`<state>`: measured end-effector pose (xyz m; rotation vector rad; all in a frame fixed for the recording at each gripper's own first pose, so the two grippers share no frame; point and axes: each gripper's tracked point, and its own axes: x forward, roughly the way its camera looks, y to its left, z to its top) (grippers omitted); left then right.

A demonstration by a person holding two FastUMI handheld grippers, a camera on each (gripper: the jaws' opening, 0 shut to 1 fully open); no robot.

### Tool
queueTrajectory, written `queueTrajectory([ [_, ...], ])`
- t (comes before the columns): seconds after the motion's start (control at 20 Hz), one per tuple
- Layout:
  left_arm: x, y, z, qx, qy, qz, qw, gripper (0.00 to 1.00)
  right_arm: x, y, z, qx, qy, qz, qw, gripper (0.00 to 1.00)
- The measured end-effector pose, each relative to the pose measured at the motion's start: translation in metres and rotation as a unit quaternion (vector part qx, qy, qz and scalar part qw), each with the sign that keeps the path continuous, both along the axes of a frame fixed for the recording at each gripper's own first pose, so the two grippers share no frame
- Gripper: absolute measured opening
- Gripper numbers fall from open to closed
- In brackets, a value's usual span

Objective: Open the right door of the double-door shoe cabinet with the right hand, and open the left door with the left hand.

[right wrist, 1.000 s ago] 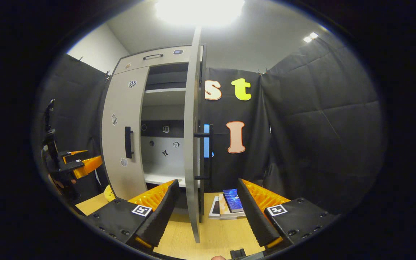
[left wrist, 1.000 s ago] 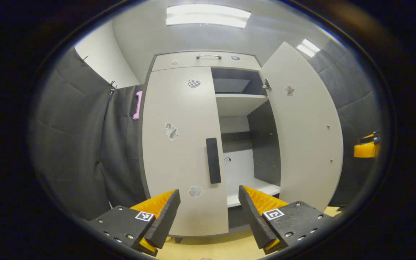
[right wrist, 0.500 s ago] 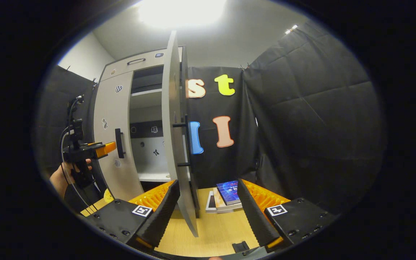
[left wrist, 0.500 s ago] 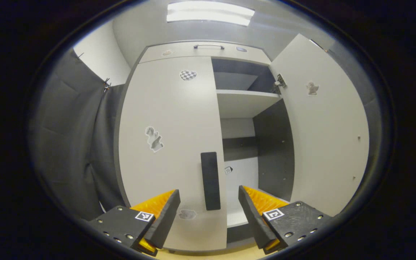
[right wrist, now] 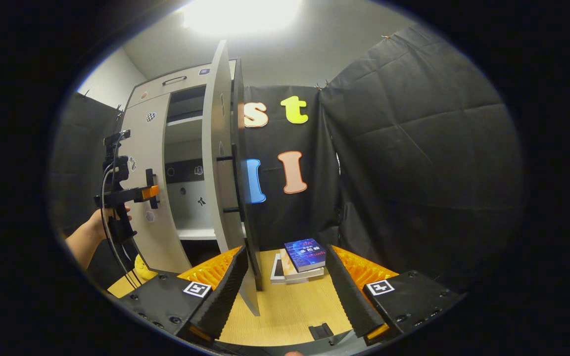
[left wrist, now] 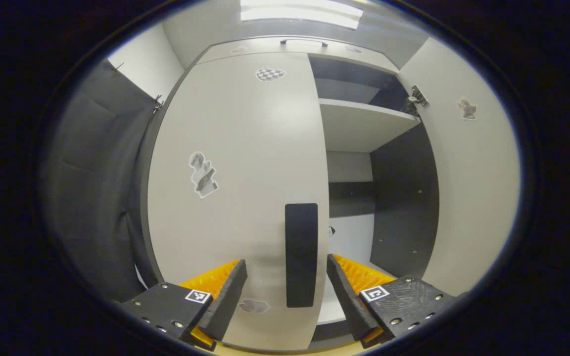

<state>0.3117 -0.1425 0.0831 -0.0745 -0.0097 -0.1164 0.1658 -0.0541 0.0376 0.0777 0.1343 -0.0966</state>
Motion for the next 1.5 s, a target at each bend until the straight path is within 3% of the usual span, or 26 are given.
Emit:
queueTrajectory([
  [0.1,0.004,-0.001,-0.003,0.002,0.007,0.003,1.000,0.94,-0.003,-0.001,-0.001,0.002,0.003,-0.001,1.000,0.98],
  [0.2,0.012,0.000,-0.005,0.006,0.008,0.009,1.000,0.74,-0.005,0.000,-0.003,0.006,0.006,-0.001,1.000,0.98],
  [0.3,0.015,-0.003,-0.010,0.007,0.018,0.007,1.000,0.74,-0.006,-0.001,-0.001,0.005,0.005,-0.006,1.000,0.98],
  [0.4,0.015,-0.007,-0.015,-0.002,0.028,0.004,1.000,0.52,-0.004,0.000,-0.001,0.004,0.004,-0.005,1.000,0.98],
  [0.5,0.015,-0.017,-0.014,-0.016,0.025,-0.010,1.000,0.41,-0.005,0.003,-0.001,0.006,0.003,-0.001,1.000,0.98],
  [0.6,0.013,-0.016,-0.017,-0.003,0.030,0.000,1.000,0.29,-0.004,0.004,0.000,0.006,0.002,0.003,1.000,0.98],
  [0.85,0.004,-0.014,-0.018,-0.013,0.034,-0.027,0.999,0.27,-0.004,0.014,0.000,0.003,-0.001,0.021,1.000,0.98],
  [1.05,0.001,-0.008,-0.020,-0.010,0.037,-0.035,0.999,0.18,-0.005,0.032,-0.002,0.012,0.000,0.049,0.999,0.93],
  [1.1,-0.002,-0.008,-0.020,-0.007,0.037,-0.035,0.999,0.19,-0.005,0.036,-0.002,0.012,0.000,0.057,0.998,0.98],
  [1.5,-0.004,0.005,-0.014,-0.016,0.036,-0.051,0.998,0.17,0.011,0.076,0.007,0.012,-0.010,0.104,0.995,0.98],
])
